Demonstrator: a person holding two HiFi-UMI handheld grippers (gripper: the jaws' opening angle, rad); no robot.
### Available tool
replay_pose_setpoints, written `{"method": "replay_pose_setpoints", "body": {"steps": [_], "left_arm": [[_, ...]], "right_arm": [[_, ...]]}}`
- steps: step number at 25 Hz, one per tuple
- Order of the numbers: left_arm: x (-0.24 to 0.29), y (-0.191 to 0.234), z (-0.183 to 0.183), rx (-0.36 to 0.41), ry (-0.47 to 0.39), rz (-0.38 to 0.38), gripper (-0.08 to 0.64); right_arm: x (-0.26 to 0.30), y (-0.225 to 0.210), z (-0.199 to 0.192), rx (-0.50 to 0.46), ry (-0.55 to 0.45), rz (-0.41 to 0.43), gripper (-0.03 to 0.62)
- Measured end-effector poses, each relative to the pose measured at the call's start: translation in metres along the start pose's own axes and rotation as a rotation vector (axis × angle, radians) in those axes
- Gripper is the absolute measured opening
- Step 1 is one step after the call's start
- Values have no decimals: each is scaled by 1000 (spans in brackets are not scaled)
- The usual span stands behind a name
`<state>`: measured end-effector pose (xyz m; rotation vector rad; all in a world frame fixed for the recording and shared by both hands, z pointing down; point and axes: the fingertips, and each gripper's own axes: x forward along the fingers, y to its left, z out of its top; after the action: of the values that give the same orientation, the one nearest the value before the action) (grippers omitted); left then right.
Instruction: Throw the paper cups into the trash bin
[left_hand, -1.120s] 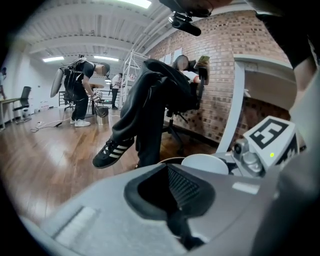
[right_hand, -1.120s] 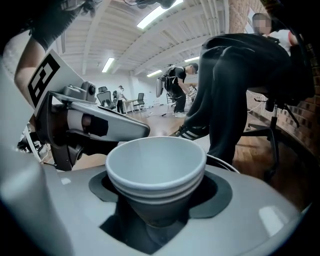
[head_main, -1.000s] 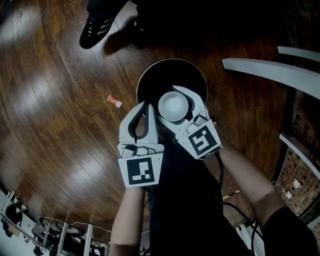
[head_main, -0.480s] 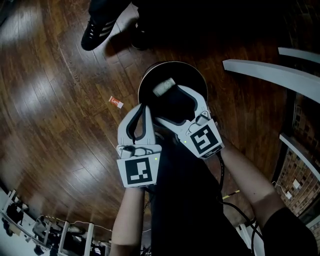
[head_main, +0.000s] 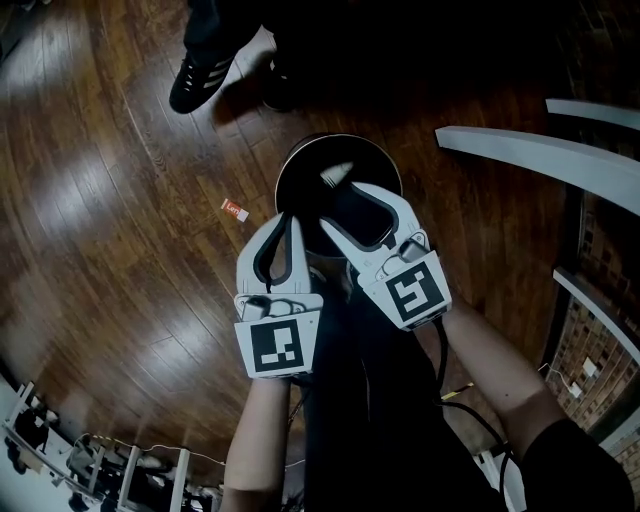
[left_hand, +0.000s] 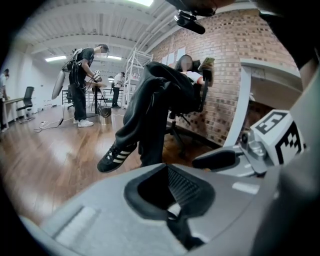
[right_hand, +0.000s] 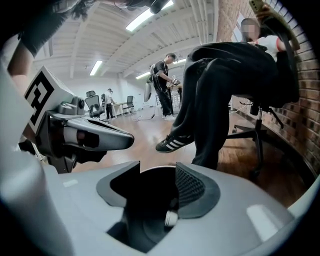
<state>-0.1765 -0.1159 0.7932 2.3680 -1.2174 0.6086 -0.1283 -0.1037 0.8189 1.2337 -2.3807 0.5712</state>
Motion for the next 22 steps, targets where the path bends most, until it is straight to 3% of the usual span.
{"method": "replay_pose_setpoints", "body": {"steps": [9,13,22], "left_arm": [[-41,-22,78,6,-83,2,5],[-62,-32,110,10,-107,1,5],[-115,-64,192,25,-181,-11,5]], "right_arm": [[-50,4,89,-18,-101,-68,80],[-78,4,125,28,-138,-116,11],[-147,6,213,89,-223,-169,8]]}}
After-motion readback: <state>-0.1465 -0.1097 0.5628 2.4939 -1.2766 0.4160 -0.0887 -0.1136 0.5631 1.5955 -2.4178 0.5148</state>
